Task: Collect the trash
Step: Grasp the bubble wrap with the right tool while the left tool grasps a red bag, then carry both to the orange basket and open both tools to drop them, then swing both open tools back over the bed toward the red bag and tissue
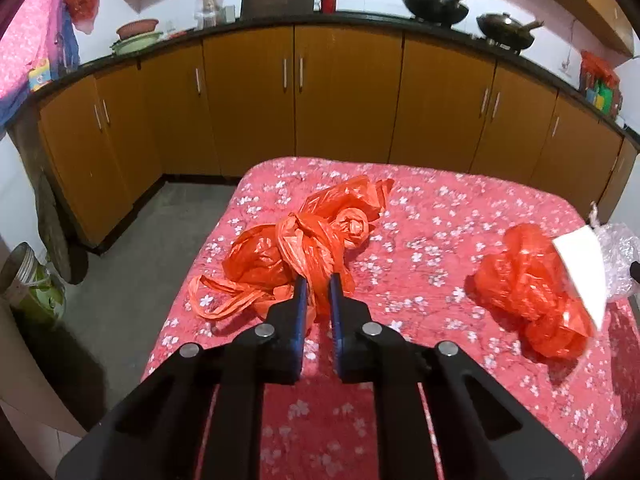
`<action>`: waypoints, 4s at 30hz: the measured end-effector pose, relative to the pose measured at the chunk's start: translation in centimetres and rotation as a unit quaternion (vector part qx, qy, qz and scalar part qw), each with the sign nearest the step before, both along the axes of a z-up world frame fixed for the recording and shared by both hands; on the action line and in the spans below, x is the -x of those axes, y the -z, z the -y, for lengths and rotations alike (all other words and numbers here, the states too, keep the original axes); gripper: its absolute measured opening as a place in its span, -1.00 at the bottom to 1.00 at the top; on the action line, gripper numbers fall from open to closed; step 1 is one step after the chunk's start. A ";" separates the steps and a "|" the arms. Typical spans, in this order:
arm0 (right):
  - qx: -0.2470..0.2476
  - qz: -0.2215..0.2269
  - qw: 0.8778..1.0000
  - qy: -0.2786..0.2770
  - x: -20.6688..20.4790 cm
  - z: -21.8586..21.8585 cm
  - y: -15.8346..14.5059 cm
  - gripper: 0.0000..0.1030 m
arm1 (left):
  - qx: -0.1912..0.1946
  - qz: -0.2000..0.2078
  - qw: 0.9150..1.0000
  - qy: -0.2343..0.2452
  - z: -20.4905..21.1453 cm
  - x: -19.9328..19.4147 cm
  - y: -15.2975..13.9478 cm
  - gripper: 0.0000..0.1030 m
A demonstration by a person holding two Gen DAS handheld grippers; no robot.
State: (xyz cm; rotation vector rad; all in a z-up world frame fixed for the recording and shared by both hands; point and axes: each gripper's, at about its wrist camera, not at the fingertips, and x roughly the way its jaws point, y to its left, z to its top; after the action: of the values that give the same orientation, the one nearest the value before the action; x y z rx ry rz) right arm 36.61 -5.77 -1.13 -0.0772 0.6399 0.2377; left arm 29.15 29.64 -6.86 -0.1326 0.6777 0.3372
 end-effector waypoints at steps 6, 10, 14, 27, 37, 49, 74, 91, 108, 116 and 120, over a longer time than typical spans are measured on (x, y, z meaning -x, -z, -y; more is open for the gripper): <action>-0.010 0.016 1.000 0.011 1.8 1.4 -1.0 -0.85 | 0.000 0.021 1.000 0.017 1.9 2.0 -0.9 -0.81; -0.019 0.025 0.999 0.015 3.2 2.5 -1.9 -0.85 | -0.005 0.042 0.998 0.043 4.1 3.3 -2.4 -0.81; -0.028 0.032 0.999 0.020 4.6 4.0 -2.8 -0.85 | -0.012 0.062 0.994 0.086 7.4 4.1 -4.2 -0.81; -0.051 0.049 0.995 0.071 8.6 11.5 -4.1 -0.85 | 0.001 0.095 0.971 0.221 18.9 4.8 -7.1 -0.81; -0.058 0.043 0.987 0.141 10.5 19.7 -3.2 -0.86 | 0.027 0.078 0.946 0.312 27.8 4.2 -5.9 -0.81; -0.057 0.016 0.971 0.231 13.2 29.1 0.8 -0.86 | 0.048 0.034 0.917 0.394 37.4 3.4 -3.0 -0.81; -0.099 -0.114 0.912 0.381 16.3 44.2 14.5 -0.86 | 0.038 -0.150 0.871 0.467 56.4 -0.2 8.8 -0.81; -0.113 -0.124 0.925 0.340 14.2 44.2 15.5 -0.44 | 0.029 -0.189 0.877 0.441 59.9 -1.4 11.4 -0.56; -0.058 -0.033 0.965 0.254 13.0 36.7 5.6 -0.23 | 0.083 -0.042 0.925 0.367 47.0 -0.3 -0.4 -0.34; -0.080 -0.006 0.988 0.133 10.6 25.3 0.3 -0.10 | 0.053 0.022 0.966 0.253 32.4 2.2 -4.1 -0.33; -0.102 -0.014 0.993 0.049 9.0 17.8 -1.4 -0.06 | 0.021 0.045 0.982 0.181 24.7 3.8 -4.6 -0.24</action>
State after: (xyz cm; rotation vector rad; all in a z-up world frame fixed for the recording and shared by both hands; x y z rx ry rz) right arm 27.60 -23.54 0.27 0.1541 0.6416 0.2077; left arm 25.39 4.99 -2.28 -0.0611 0.6056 -0.0330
